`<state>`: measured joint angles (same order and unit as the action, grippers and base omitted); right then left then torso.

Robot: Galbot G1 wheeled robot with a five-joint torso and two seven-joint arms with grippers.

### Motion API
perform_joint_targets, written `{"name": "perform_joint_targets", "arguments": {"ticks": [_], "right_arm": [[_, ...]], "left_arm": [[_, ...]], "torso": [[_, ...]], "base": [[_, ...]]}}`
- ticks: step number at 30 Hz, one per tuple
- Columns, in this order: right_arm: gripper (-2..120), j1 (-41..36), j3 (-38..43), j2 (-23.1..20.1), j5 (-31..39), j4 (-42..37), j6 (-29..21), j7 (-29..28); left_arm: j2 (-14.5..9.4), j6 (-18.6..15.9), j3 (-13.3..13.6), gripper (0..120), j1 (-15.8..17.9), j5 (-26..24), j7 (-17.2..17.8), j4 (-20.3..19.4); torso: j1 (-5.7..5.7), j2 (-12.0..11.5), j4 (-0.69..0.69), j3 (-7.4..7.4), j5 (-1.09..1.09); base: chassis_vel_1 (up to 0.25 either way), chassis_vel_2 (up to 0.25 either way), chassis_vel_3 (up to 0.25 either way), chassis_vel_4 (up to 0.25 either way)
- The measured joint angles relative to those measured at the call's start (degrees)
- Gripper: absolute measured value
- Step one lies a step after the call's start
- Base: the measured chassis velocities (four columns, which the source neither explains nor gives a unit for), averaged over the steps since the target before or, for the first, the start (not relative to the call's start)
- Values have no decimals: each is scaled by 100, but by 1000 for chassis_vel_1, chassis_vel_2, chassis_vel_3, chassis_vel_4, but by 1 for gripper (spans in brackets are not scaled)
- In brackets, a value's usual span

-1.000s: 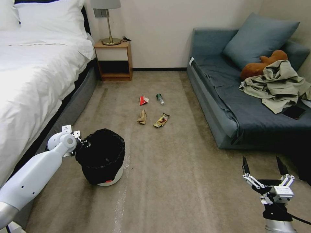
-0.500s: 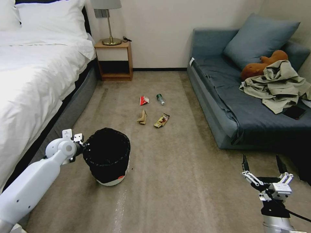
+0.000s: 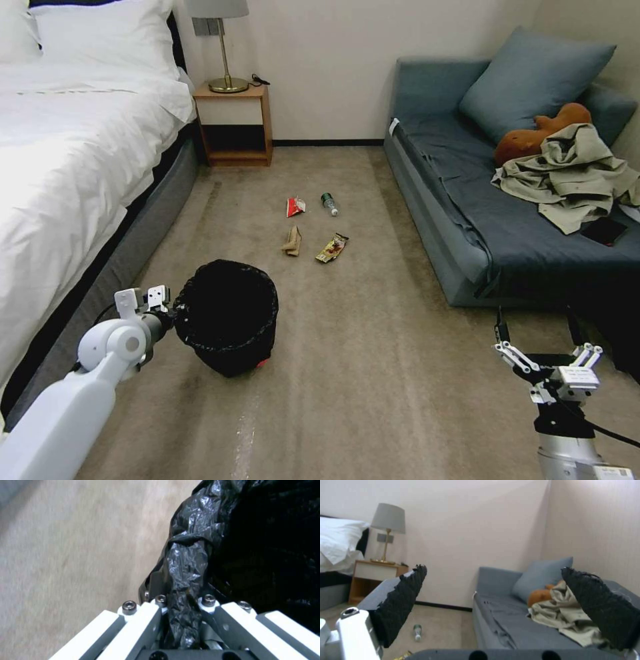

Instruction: Pick up the trash bin, then pick up the garbage on the floor and place it into the trash bin.

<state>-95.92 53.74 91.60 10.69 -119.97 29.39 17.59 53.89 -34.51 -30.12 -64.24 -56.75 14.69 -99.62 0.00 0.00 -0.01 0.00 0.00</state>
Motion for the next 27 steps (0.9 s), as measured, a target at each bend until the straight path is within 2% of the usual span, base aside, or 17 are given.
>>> {"name": "perform_joint_targets", "arguments": {"ticks": [2, 3, 5, 6, 8, 9, 11, 14, 15, 16, 17, 20, 21, 23, 27], "right_arm": [[100, 6, -1, -6, 1, -8, -8, 0], [100, 55, -4, -62, 3, -100, -110, 0], [100, 75, -7, -89, 18, -217, -272, -38], [100, 75, -7, -89, 18, -217, -272, -38], [100, 77, -36, -107, 19, -320, -427, -65], [100, 77, -36, -107, 19, -320, -427, -65], [100, 73, -56, -95, -6, -370, -485, -67], [100, 62, -55, -79, -19, -384, -486, -67], [100, -36, -5, 8, -71, -445, -463, -68], [100, -69, 14, 40, -91, -477, -444, -71], [100, -69, 14, 40, -91, -477, -444, -71], [100, -101, 21, 50, -129, -514, -439, -70], [100, -101, 21, 50, -129, -514, -439, -70], [100, -127, 34, 51, -144, -514, -415, -67], [100, -137, 43, 52, -199, -499, -391, -60]], "left_arm": [[24, 9, -44, 2, -22, 42, -30, -29], [201, 155, -365, 2, -187, 453, -378, -216], [482, 493, -820, 2, -479, 1065, -882, -525], [482, 493, -820, 2, -479, 1065, -882, -525], [796, 1018, -1151, 2, -846, 1724, -1316, -905], [796, 1018, -1151, 2, -846, 1724, -1316, -905], [1036, 1388, -1214, 2, -1056, 2322, -1574, -1167], [1084, 1446, -1202, 2, -1083, 2426, -1620, -1216], [1252, 1623, -1060, 2, -1106, 2698, -1746, -1361], [1360, 1678, -1042, 2, -1104, 2756, -1841, -1421], [1360, 1678, -1042, 2, -1104, 2756, -1841, -1421], [1338, 1654, -1332, 2, -1096, 2663, -1876, -1247], [1338, 1654, -1332, 2, -1096, 2663, -1876, -1247], [1210, 1569, -1473, 2, -1076, 2413, -1883, -1080], [1099, 1450, -1567, 2, -1072, 2179, -1876, -995]], "torso": [[0, 0, 0, 0, 0], [0, 0, -1, 0, 1], [0, 0, 1, 0, 0], [0, 0, 1, 0, 0], [0, 0, 1, 0, 1], [0, 0, 1, 0, 1], [0, 0, 4, 0, 2], [0, 0, 5, 0, 1], [0, 0, 2, 0, 2], [0, 0, -4, -1, -1], [0, 0, -4, -1, -1], [0, 1, 2, -1, 2], [0, 1, 2, -1, 2], [0, 0, 3, 0, -2], [0, 0, 0, -1, 1]], "base": [[0, 0, 0, 0], [0, 0, 0, 0], [0, 0, 0, 0], [0, 0, 0, 0], [0, 0, 0, 0], [0, 0, 0, 0], [0, 0, 0, 0], [0, 0, 0, 0], [0, 0, 0, 0], [0, 0, 0, 0], [0, 0, 0, 0], [0, 0, 0, 0], [0, 0, 0, 0], [0, 0, 0, 0], [0, 0, 0, 0]]}}
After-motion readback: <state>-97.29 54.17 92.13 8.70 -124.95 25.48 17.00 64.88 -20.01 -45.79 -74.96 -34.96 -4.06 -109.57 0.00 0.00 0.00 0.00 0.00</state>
